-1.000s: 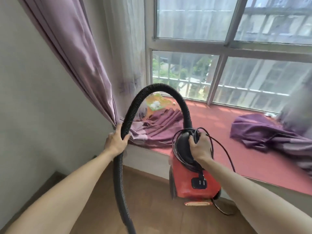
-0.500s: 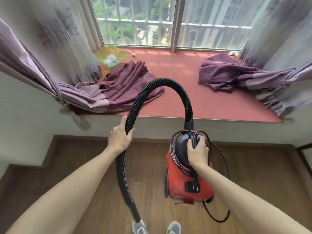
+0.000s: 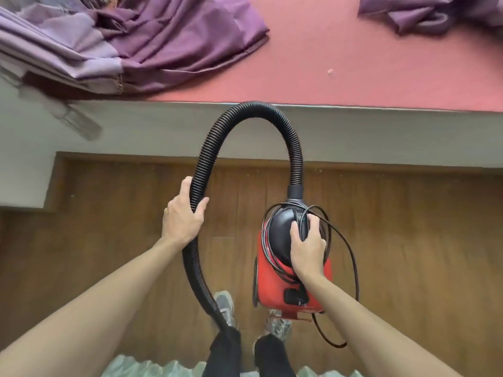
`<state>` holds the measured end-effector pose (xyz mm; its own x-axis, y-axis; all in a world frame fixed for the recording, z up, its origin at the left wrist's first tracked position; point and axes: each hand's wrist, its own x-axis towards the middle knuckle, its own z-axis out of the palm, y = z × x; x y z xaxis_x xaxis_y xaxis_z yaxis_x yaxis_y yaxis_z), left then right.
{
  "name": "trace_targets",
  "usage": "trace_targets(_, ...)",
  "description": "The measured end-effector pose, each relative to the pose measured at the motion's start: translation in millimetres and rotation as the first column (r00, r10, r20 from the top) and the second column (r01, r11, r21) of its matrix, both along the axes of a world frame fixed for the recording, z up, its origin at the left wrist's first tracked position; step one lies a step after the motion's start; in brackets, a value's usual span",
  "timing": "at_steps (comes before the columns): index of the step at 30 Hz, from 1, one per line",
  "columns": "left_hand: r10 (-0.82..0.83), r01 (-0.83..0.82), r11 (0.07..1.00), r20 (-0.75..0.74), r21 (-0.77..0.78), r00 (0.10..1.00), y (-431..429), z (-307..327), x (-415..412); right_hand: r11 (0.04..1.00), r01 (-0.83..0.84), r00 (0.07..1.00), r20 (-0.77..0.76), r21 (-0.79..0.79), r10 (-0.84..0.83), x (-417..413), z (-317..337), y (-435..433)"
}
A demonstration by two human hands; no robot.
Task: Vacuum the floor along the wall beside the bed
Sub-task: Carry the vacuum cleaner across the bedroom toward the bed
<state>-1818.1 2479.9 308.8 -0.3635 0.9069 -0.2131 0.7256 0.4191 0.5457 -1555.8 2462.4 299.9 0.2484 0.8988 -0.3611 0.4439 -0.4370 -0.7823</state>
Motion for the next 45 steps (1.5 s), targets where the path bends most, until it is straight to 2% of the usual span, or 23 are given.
trace_targets(6, 0.066, -0.062, 0.996, 0.056, -0.063, 0.996, -36, -105, 4, 1.0, -0.03, 0.999, -0.029, -0.008, 0.03, -6, -98, -6)
trace_targets(11, 0.131, -0.12, 0.984, 0.077, -0.13, 0.988, -56, -188, 0, 0.995, -0.08, 0.997, 0.017, -0.059, 0.081, -9, -180, -7)
trace_targets(19, 0.144, -0.122, 0.968, 0.087, -0.221, 0.986, -75, -288, -1, 0.995, -0.059, 0.998, 0.02, -0.077, 0.061, -17, -270, -15)
trace_targets(31, 0.164, -0.128, 0.94, 0.089, -0.318, 0.982, -75, -366, 10, 0.995, -0.063, 0.998, 0.005, -0.074, 0.063, -28, -323, -19)
trace_targets(37, 0.182, -0.14, 0.934, 0.101, -0.329, 0.978, -70, -391, 1, 0.996, -0.053, 0.997, 0.051, -0.068, 0.056, -26, -358, -30)
trace_targets(45, 0.309, -0.254, 0.907, 0.121, -0.335, 0.943, -64, -400, 3, 0.997, -0.056, 0.994, 0.088, -0.06, 0.061, -24, -365, -34)
